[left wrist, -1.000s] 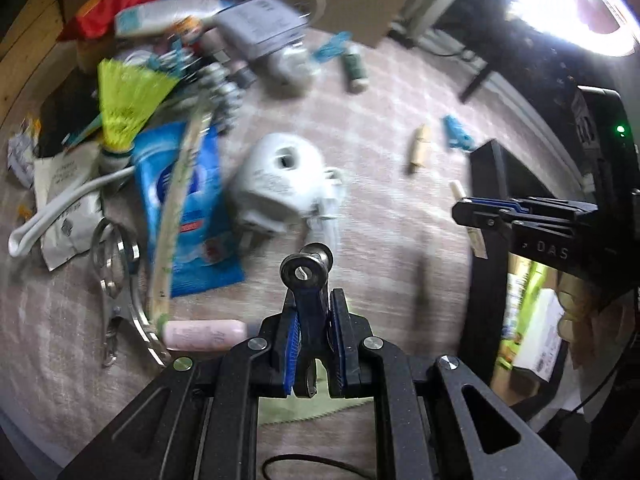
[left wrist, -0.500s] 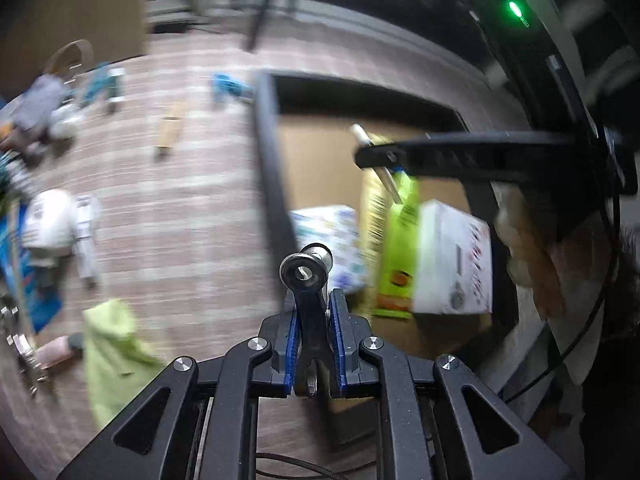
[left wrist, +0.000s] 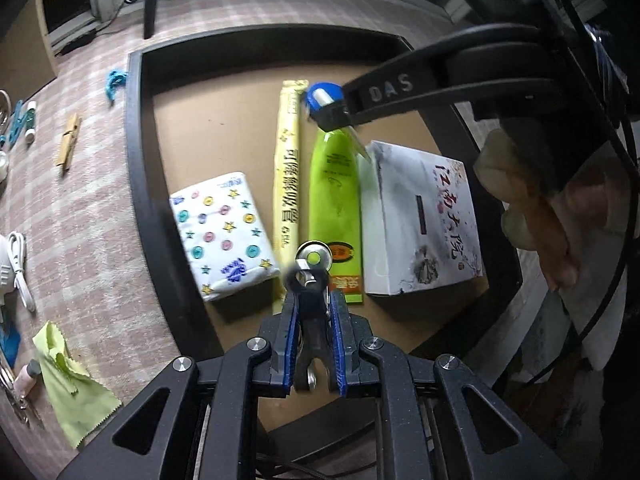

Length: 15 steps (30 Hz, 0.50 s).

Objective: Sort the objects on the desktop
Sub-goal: 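Place the white tube and metal clip into the tray with both grippers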

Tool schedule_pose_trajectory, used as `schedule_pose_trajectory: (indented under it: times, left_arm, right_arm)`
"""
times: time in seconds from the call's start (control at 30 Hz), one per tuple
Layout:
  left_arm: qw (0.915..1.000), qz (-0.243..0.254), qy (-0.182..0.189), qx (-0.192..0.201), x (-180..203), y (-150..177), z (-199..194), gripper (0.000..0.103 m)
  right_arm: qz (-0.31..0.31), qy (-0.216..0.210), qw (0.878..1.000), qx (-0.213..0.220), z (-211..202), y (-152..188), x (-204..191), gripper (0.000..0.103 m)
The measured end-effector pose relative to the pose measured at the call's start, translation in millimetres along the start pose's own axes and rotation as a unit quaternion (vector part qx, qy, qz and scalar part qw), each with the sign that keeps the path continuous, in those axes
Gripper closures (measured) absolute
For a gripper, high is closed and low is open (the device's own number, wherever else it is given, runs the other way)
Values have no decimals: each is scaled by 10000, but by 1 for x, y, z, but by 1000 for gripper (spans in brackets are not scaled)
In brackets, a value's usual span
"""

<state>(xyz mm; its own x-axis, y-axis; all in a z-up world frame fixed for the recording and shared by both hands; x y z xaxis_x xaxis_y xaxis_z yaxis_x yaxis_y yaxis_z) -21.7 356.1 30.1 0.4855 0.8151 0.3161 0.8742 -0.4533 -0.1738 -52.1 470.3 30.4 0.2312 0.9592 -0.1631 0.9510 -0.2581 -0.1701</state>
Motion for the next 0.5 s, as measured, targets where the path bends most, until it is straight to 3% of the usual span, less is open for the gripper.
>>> schedule_pose_trajectory:
  times: [0.07, 0.13, 0.3, 0.5]
  left_arm:
    - [10000, 7, 42, -19, 2, 0, -1, 74]
    - [10000, -1, -24, 51, 1, 0, -4, 70]
    - [9997, -91, -121, 186, -9, 0, -16, 70]
    - [9974, -467, -418, 348, -50, 8, -36, 70]
  right_arm:
    - [-67, 34, 10000, -45, 1, 0, -2, 87]
    - [-87, 55, 9999, -61, 1, 0, -5, 86]
    - [-122, 70, 9999, 86, -5, -6, -14, 86]
    - [-361, -17, 9992, 175, -12, -17, -37, 86]
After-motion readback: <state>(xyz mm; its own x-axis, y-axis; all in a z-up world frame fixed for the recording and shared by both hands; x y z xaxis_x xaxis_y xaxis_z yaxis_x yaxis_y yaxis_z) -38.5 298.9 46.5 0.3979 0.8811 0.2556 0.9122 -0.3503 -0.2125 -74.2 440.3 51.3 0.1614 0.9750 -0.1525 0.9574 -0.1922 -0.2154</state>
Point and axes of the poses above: each gripper's, at about its wrist camera, not at the fingertips, and z roughly the way its jaws point, x to its right, y to its underside, the point moved 3 cm from there along z, roughly the way its jaws point, and after that the axes turned 1 degree about -z, right-handed, at the moved point
